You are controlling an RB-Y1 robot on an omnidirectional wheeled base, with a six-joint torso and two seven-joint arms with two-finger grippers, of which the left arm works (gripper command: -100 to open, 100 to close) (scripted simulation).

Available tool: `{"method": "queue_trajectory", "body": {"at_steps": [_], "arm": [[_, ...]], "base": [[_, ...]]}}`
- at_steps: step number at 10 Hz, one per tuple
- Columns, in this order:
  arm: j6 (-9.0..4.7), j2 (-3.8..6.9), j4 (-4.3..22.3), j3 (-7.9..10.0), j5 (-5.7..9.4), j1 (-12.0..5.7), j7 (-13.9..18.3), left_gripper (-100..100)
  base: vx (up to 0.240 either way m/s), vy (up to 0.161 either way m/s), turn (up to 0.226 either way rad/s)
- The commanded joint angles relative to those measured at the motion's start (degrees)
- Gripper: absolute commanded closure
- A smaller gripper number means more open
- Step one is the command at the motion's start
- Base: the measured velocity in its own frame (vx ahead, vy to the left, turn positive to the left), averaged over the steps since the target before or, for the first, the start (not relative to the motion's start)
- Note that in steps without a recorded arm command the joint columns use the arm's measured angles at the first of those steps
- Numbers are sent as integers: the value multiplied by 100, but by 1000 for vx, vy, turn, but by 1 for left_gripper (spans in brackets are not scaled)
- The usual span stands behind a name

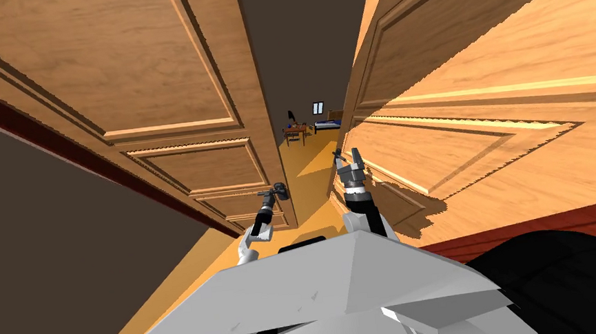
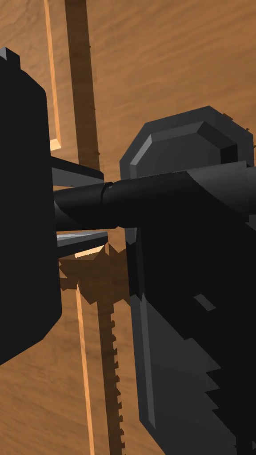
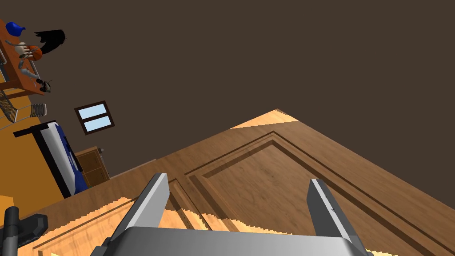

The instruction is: Push the door open

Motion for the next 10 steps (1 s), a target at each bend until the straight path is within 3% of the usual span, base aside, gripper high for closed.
{"method": "queue_trajectory", "body": {"at_steps": [1, 6, 9, 10], "arm": [[-4, 55, -1, 170, 22, -42, -15, 100], [13, 20, 82, 439, 48, -104, -78, 100], [29, -25, 164, 705, 74, -164, -140, 100], [29, -25, 164, 705, 74, -164, -140, 100]], "base": [[80, -78, 71], [92, -91, 50], [140, -129, 86], [95, -99, 44]]}}
